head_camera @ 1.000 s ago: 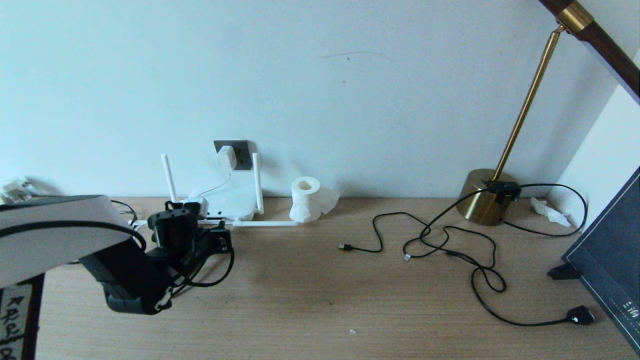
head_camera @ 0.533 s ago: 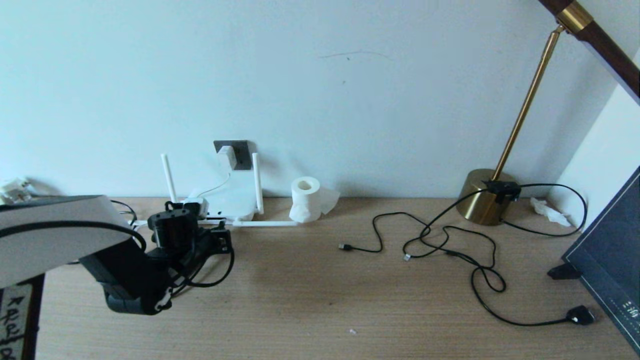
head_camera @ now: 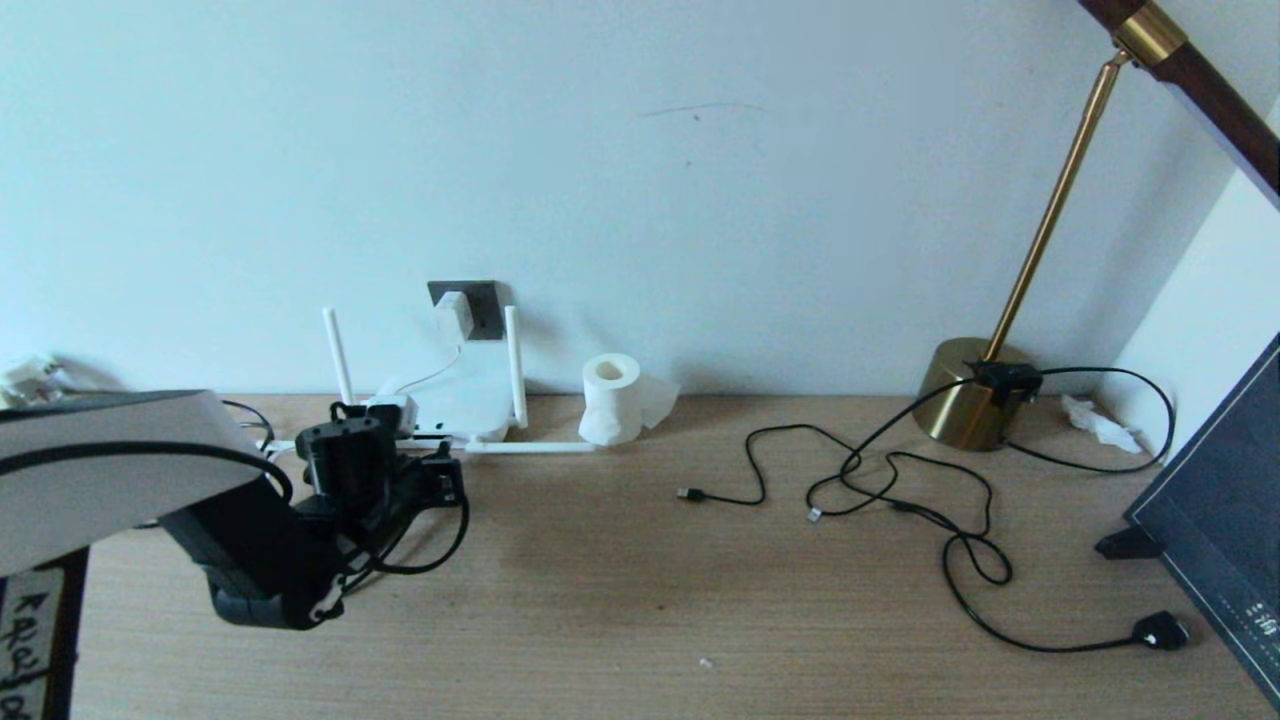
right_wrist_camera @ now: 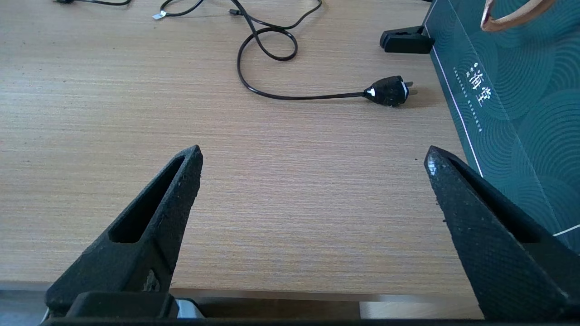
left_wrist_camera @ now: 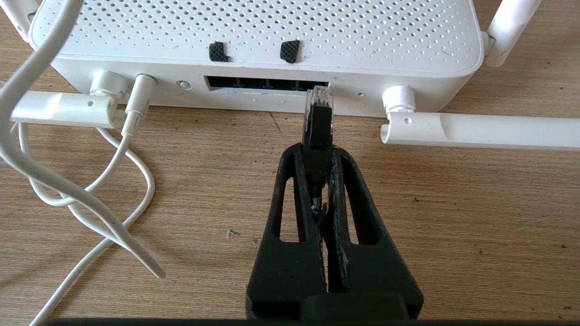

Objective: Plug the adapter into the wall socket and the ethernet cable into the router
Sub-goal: Align cable and router interface

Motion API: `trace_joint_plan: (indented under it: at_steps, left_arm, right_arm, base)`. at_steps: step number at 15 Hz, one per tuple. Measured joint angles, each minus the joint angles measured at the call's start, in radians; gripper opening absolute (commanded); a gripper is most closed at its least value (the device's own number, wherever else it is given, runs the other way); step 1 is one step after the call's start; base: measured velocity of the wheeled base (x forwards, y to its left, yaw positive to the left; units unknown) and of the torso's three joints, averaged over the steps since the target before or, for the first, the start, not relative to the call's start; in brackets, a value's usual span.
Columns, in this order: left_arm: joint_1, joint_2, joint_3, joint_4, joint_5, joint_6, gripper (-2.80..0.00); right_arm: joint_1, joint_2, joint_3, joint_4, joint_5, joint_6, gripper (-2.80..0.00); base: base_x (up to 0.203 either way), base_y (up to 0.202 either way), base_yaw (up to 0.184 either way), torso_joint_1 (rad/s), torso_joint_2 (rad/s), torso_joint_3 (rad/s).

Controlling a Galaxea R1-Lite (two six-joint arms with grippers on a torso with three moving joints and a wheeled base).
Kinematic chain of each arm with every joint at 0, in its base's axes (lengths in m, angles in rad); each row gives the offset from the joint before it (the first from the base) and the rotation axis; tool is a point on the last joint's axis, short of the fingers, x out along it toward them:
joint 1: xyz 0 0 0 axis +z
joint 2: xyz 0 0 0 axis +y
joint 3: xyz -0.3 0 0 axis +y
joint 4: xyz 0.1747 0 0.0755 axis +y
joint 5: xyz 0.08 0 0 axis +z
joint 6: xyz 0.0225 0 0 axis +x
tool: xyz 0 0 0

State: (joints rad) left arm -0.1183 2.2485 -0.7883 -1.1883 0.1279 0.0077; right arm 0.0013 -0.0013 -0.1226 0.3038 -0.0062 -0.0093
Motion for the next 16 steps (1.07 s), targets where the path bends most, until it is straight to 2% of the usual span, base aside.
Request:
trace_joint_plan:
  at_steps: [16]
  left_arm:
    - [0.002, -0.003, 0.004, -0.002, 0.0, -0.001, -2.8]
  right_arm:
    - [0.0, 0.0, 0.0, 0.0, 0.0, 0.0, 0.0]
  base:
    - [0.0, 0.0, 0.0, 0.0, 0.0, 0.0]
